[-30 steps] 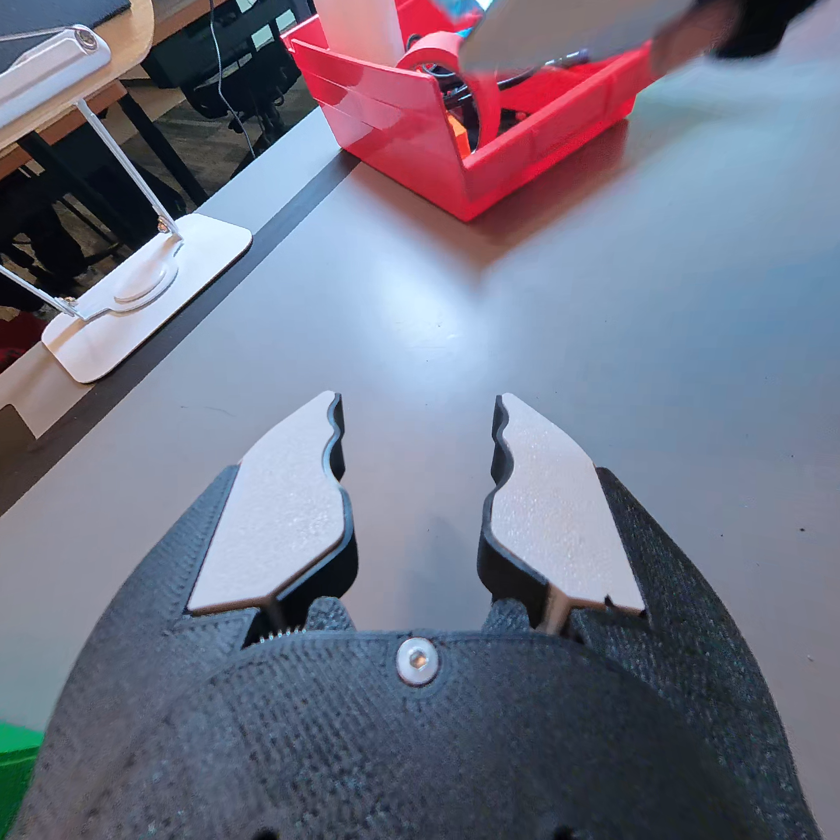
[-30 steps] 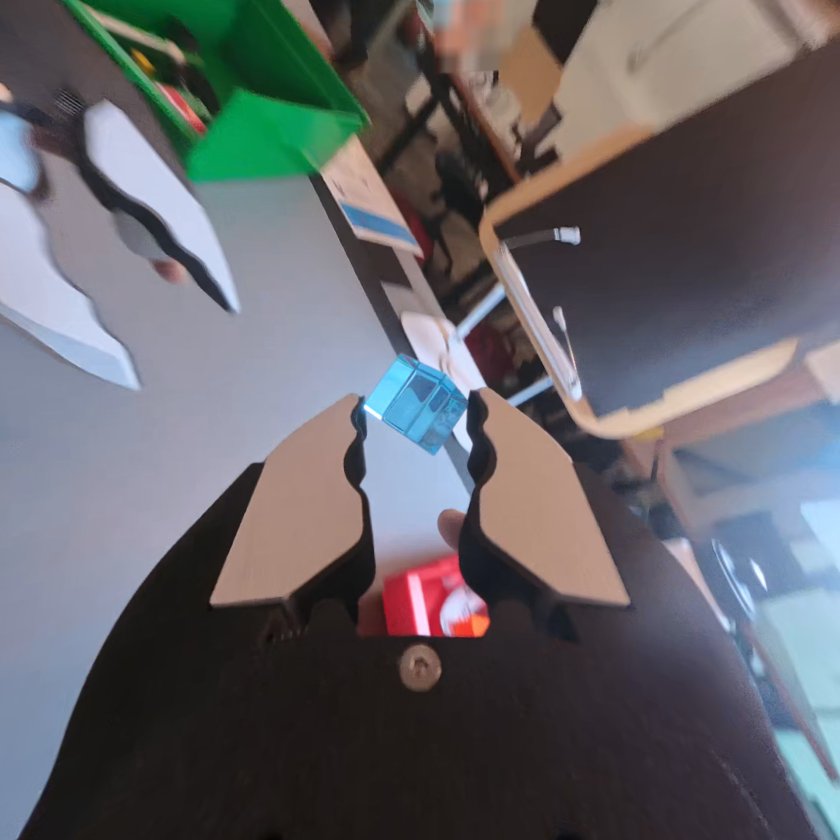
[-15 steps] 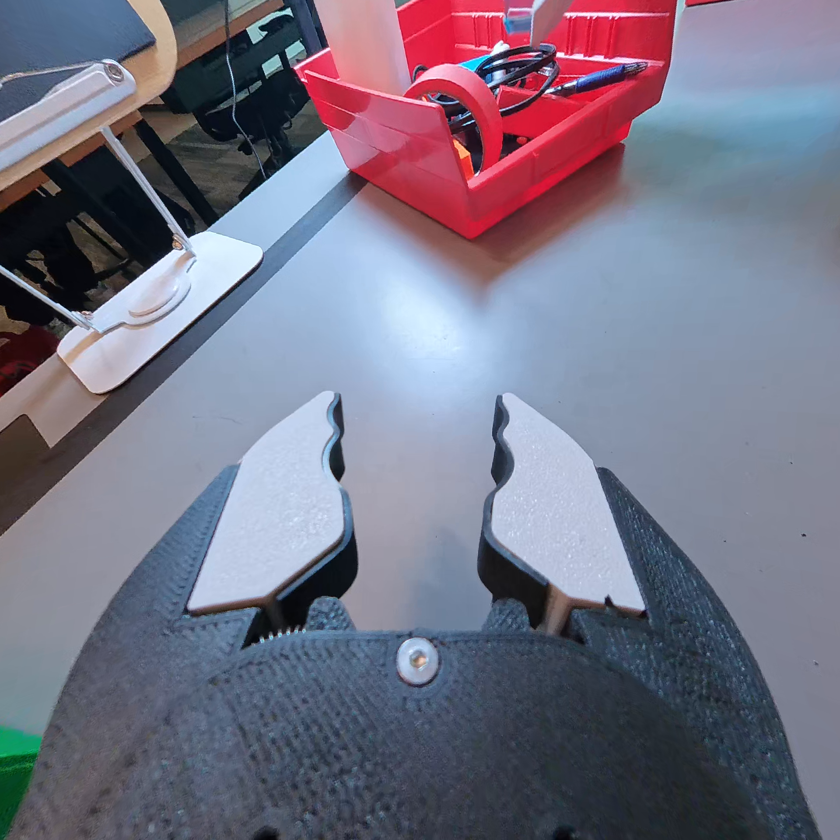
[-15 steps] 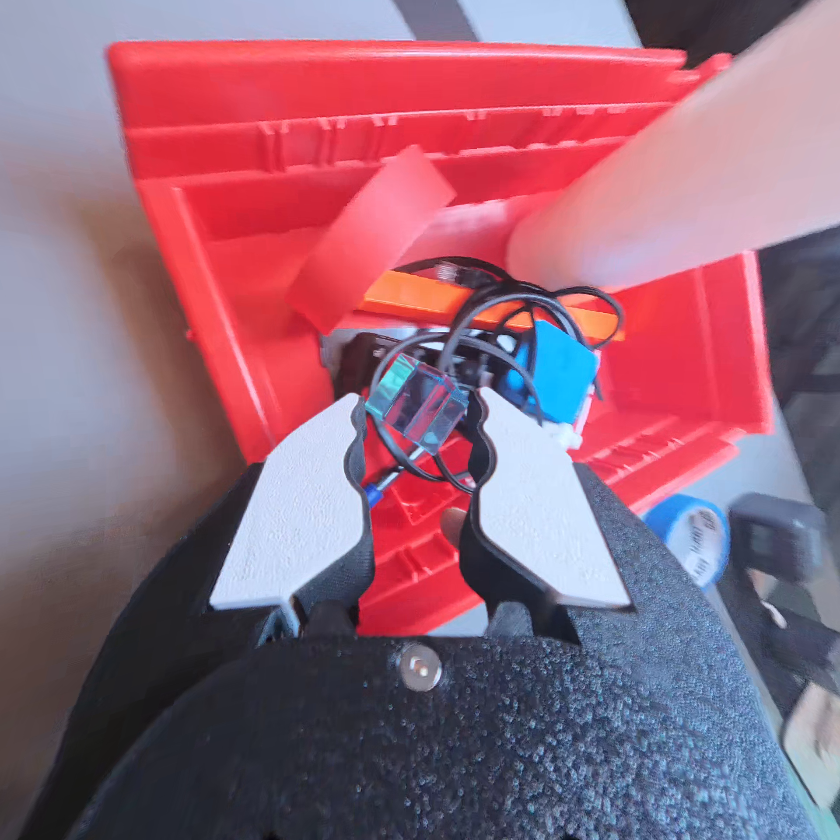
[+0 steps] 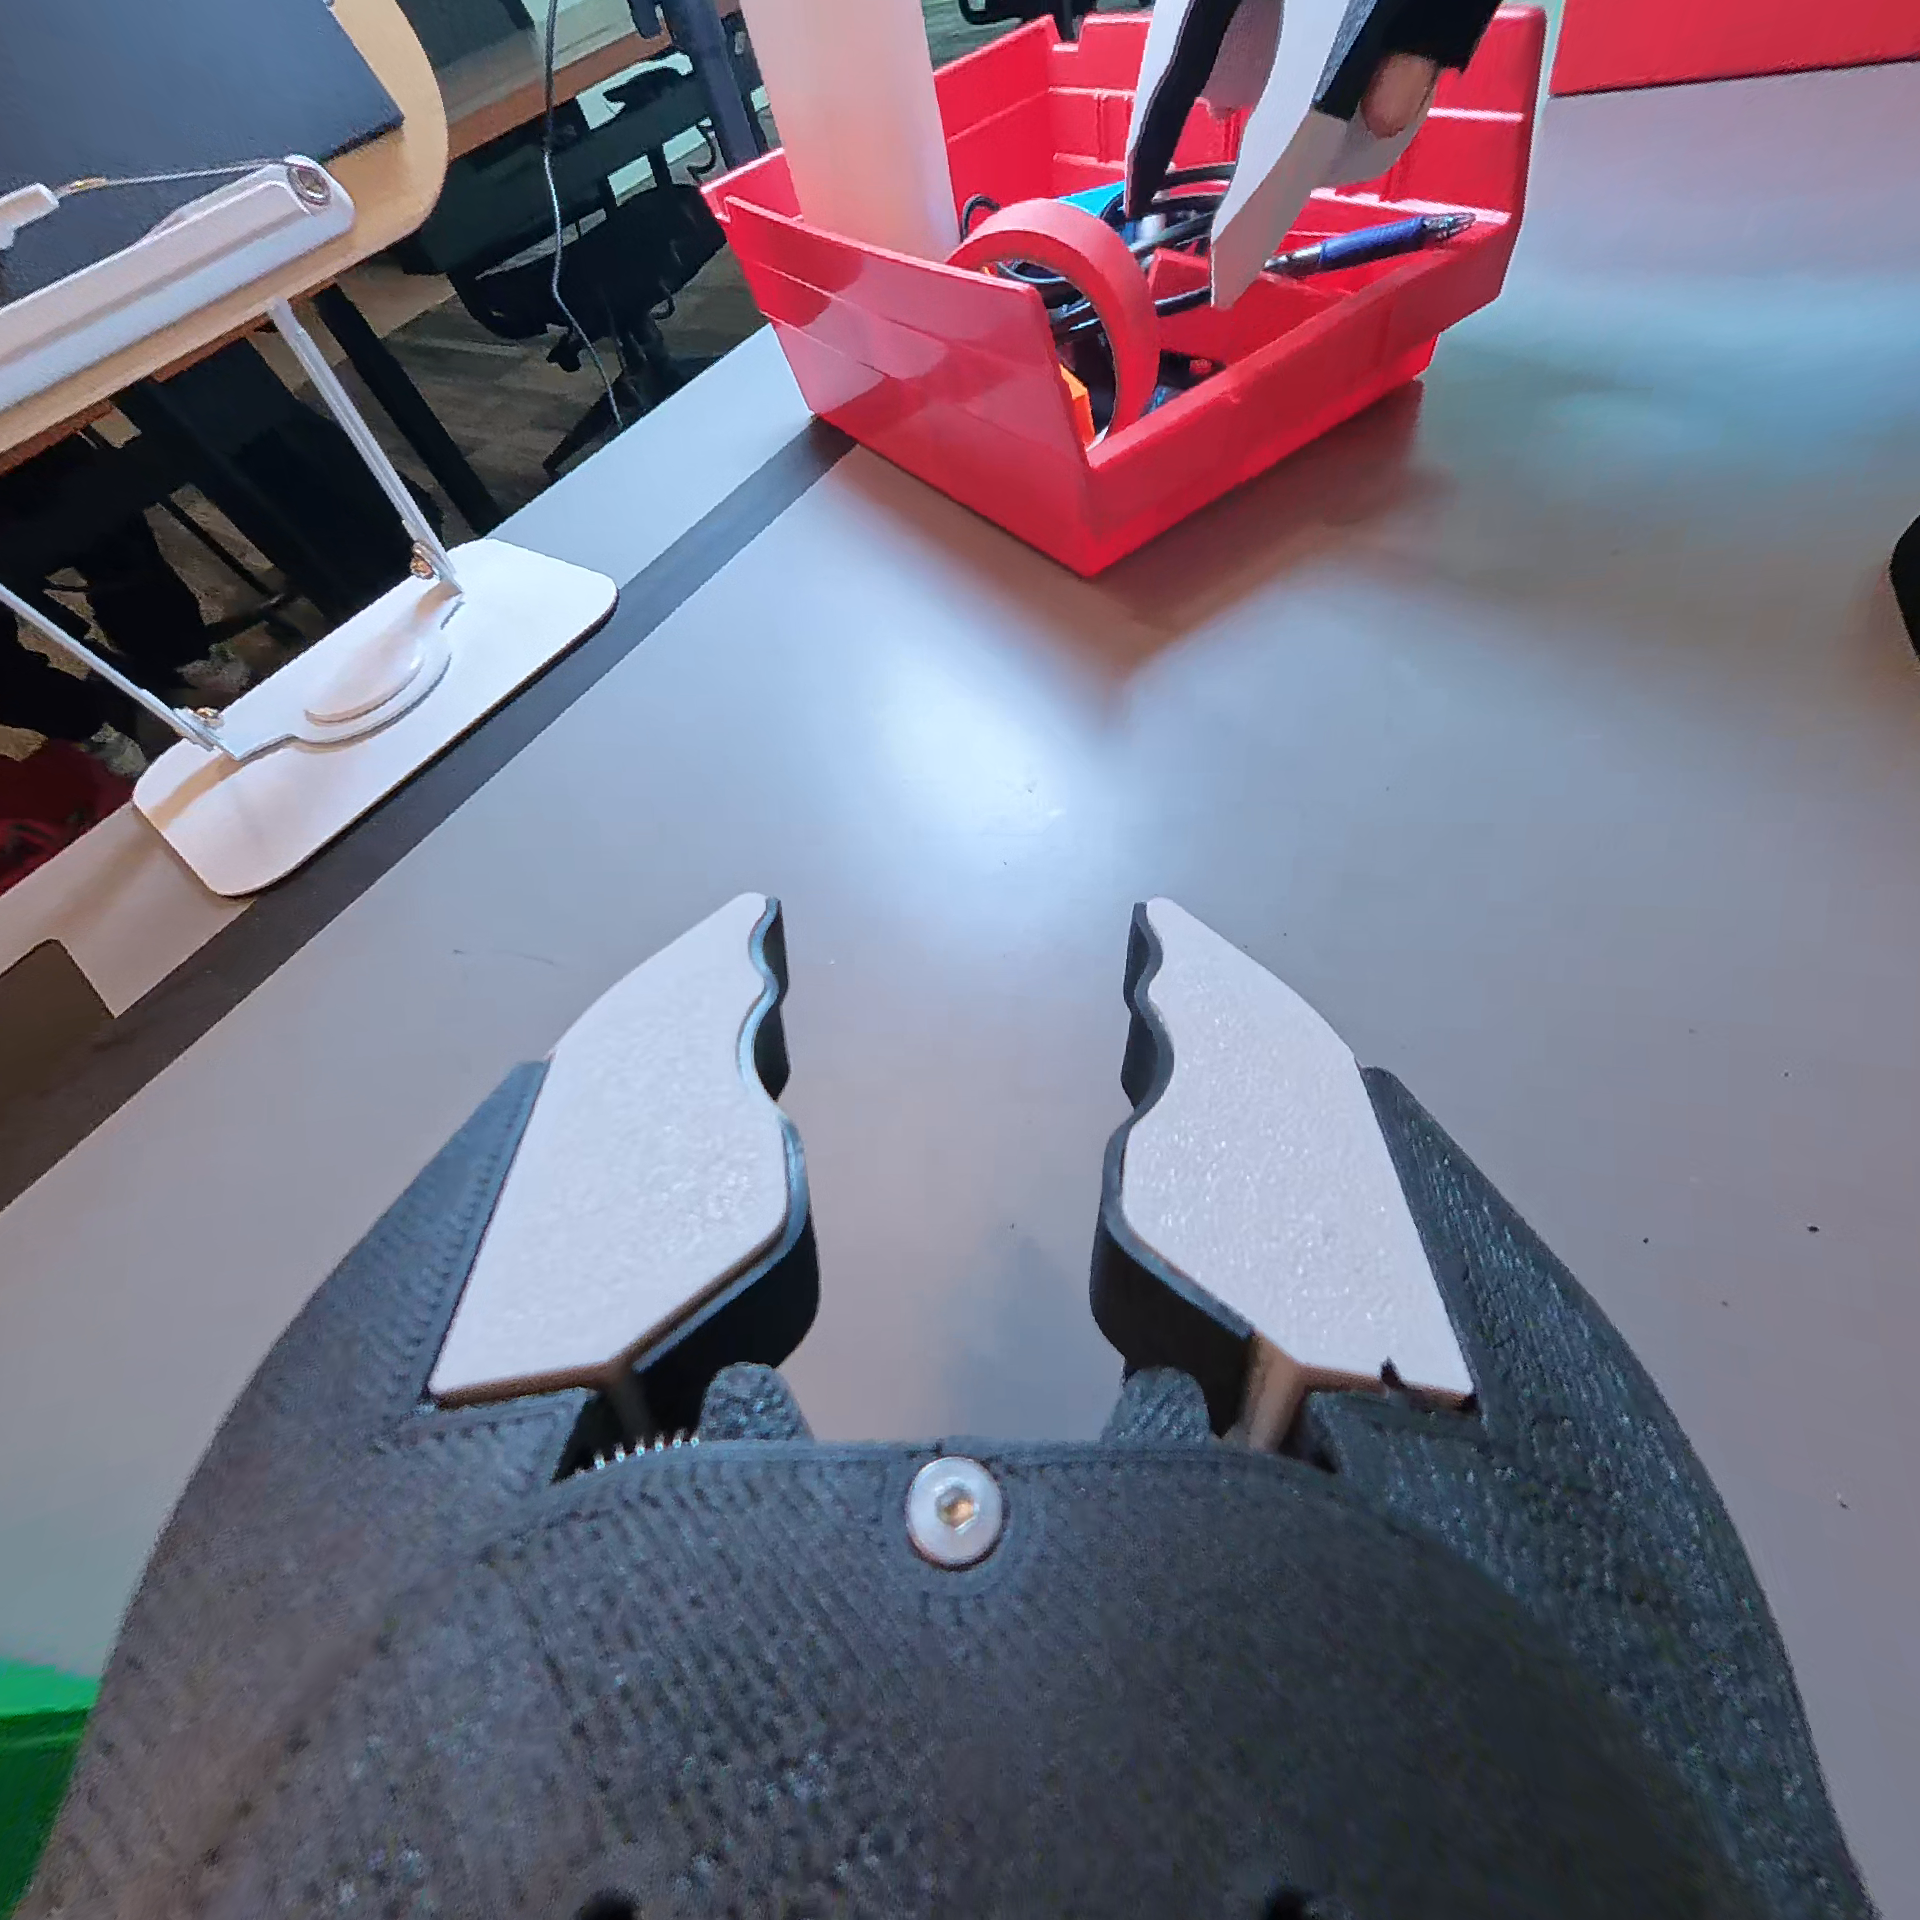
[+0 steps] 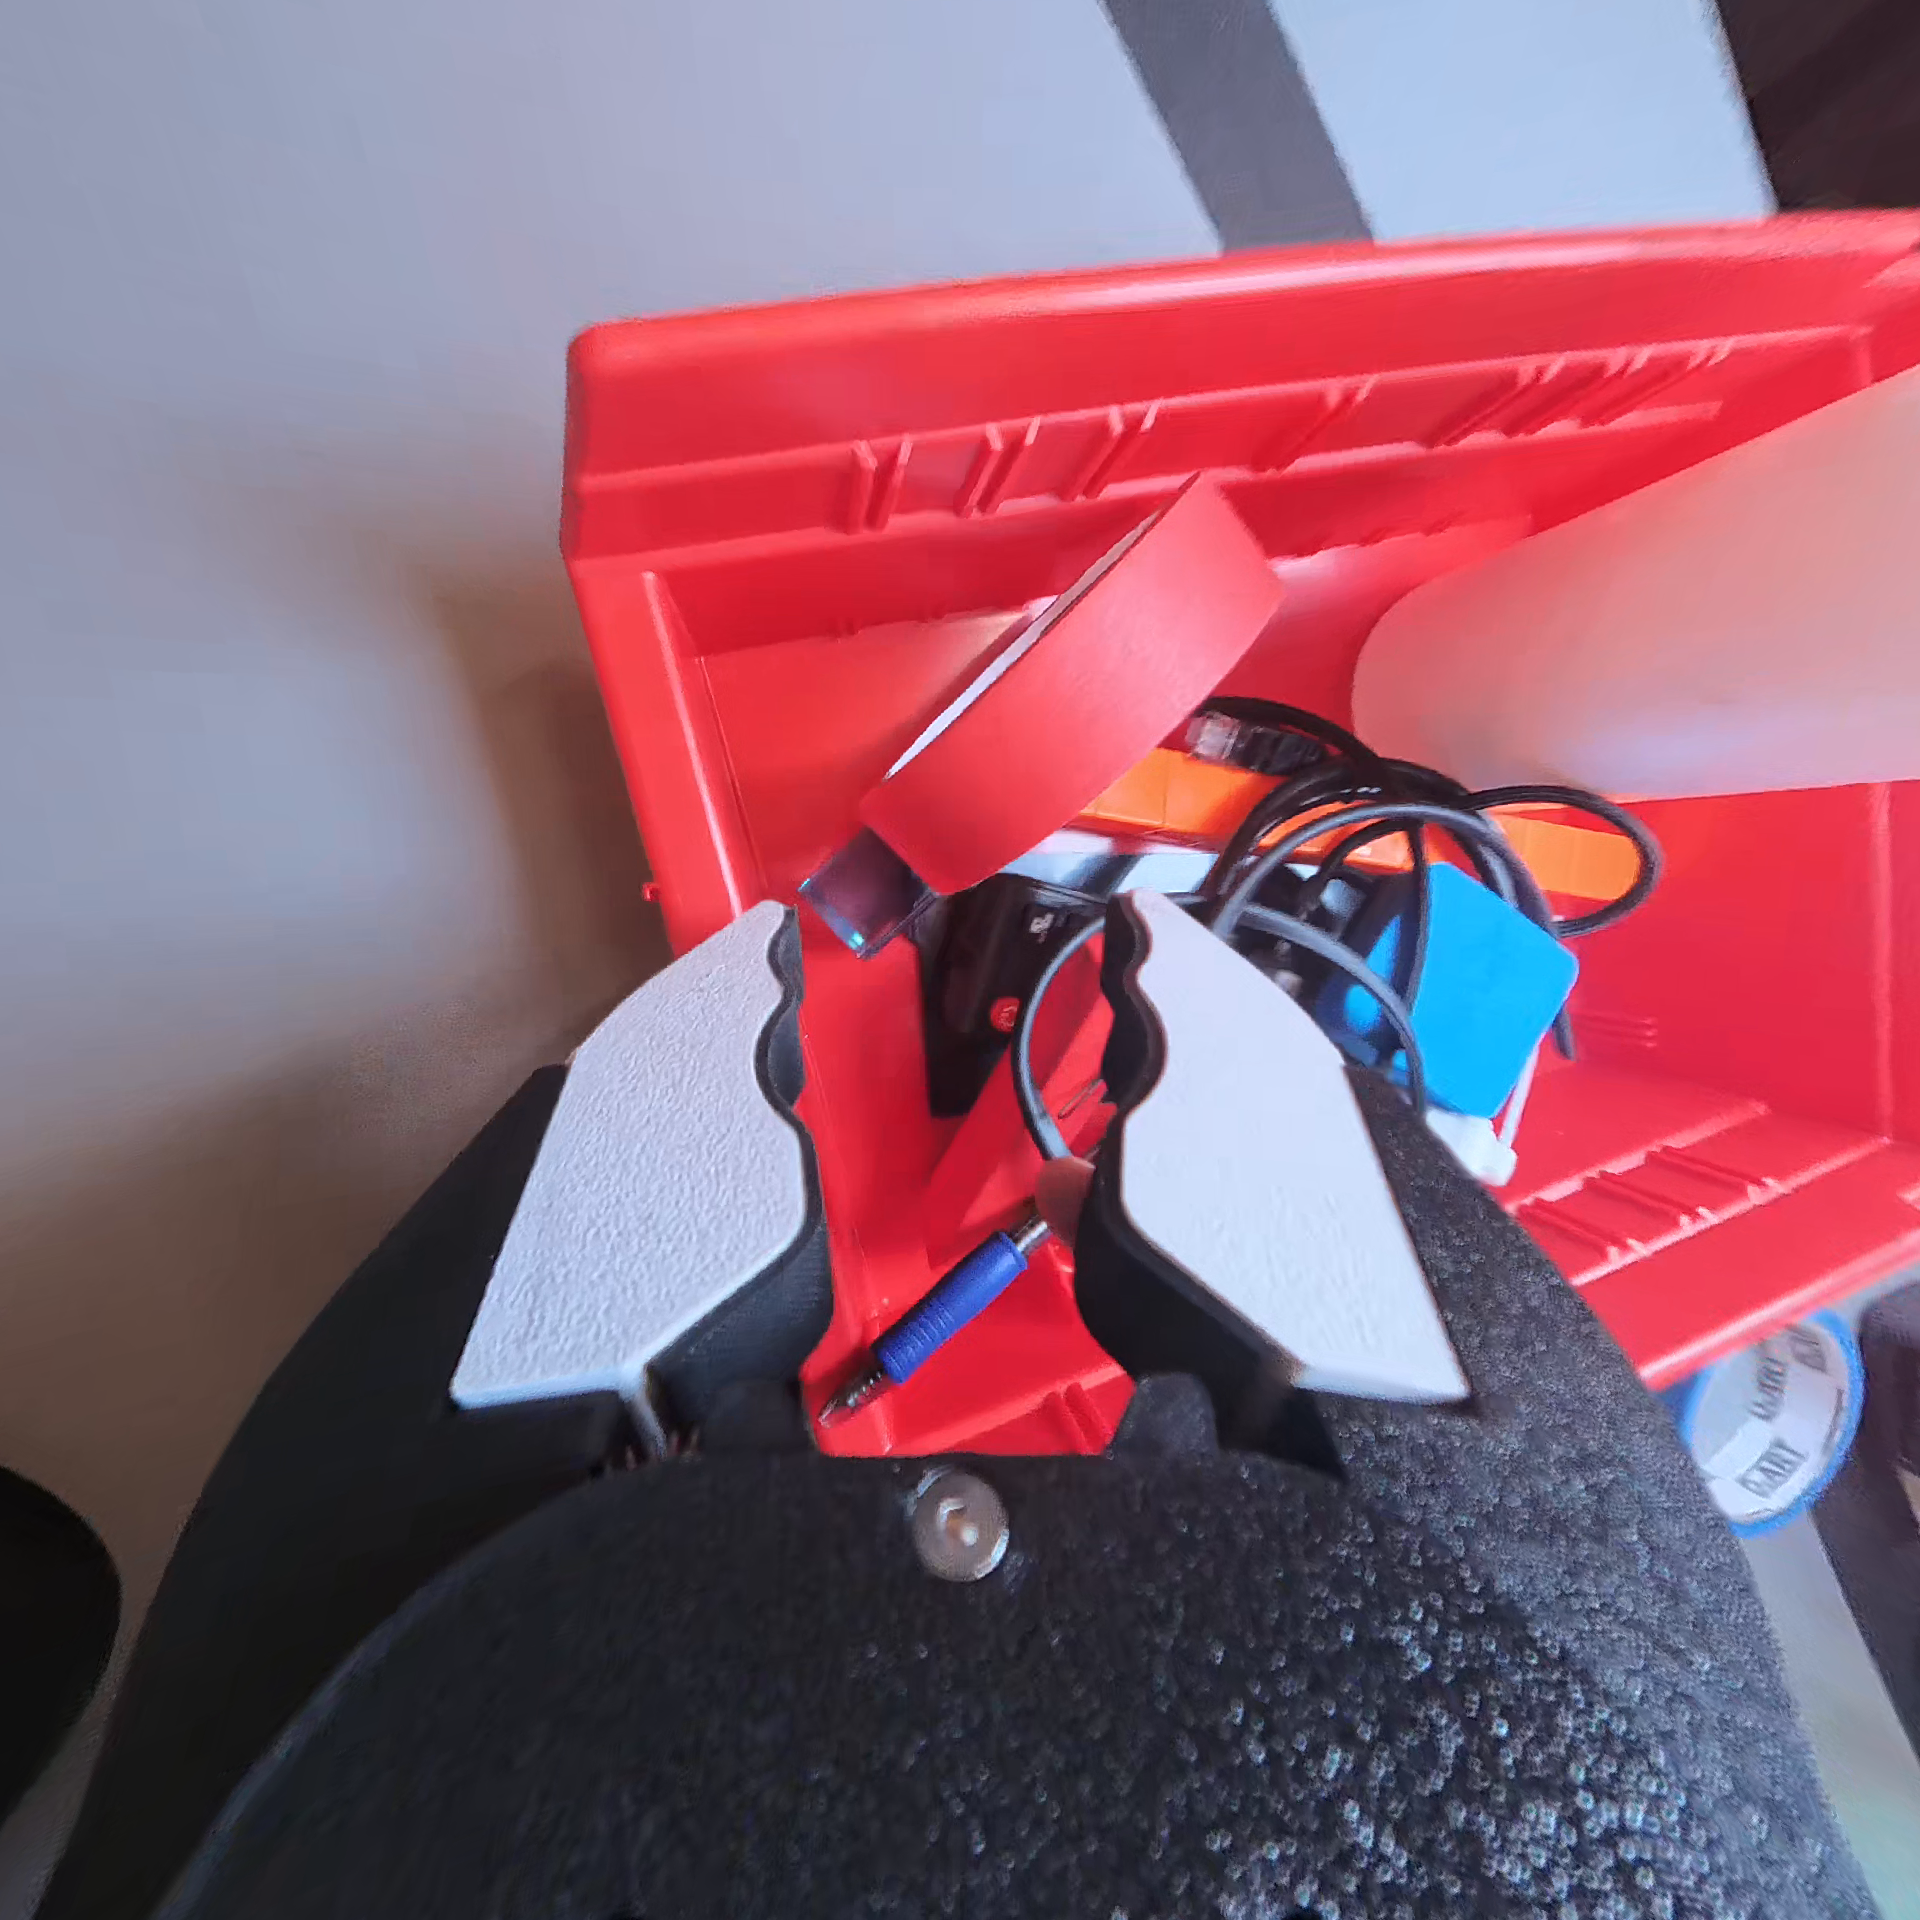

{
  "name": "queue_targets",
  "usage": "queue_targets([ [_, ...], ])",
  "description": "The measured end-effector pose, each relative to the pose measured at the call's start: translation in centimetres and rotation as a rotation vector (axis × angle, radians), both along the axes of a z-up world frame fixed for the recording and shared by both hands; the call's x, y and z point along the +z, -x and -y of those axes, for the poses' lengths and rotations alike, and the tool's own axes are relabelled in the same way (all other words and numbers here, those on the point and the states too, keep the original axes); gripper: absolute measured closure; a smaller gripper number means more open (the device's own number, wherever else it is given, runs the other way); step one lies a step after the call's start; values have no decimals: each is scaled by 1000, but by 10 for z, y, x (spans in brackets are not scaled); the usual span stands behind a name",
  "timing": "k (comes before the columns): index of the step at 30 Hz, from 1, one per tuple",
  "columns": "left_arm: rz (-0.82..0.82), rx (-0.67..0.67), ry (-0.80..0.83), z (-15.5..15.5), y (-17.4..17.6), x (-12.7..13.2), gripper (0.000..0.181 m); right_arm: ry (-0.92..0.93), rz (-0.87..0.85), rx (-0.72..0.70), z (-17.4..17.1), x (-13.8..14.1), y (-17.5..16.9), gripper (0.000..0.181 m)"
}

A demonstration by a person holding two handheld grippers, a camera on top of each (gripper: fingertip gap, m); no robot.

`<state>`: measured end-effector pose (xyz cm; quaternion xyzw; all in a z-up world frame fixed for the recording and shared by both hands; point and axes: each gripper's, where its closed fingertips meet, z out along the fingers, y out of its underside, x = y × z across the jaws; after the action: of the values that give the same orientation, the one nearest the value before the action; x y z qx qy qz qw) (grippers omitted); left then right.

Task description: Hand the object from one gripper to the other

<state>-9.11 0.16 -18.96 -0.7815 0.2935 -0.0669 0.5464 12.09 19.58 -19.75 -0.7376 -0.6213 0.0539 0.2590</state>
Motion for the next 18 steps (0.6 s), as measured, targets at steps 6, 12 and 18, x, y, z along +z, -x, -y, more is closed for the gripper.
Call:
queue_targets([
  [6, 26, 28, -41, -4, 16, 18, 118, -162, -366, -13, 21, 64, 24, 130],
  [12, 15, 167, -103, -10, 97, 69, 116, -137, -626, -5, 86, 67, 27, 137],
  [18, -155, 317, -32, -6, 235, 97, 128, -109, -622, 35, 130, 41, 18, 145],
])
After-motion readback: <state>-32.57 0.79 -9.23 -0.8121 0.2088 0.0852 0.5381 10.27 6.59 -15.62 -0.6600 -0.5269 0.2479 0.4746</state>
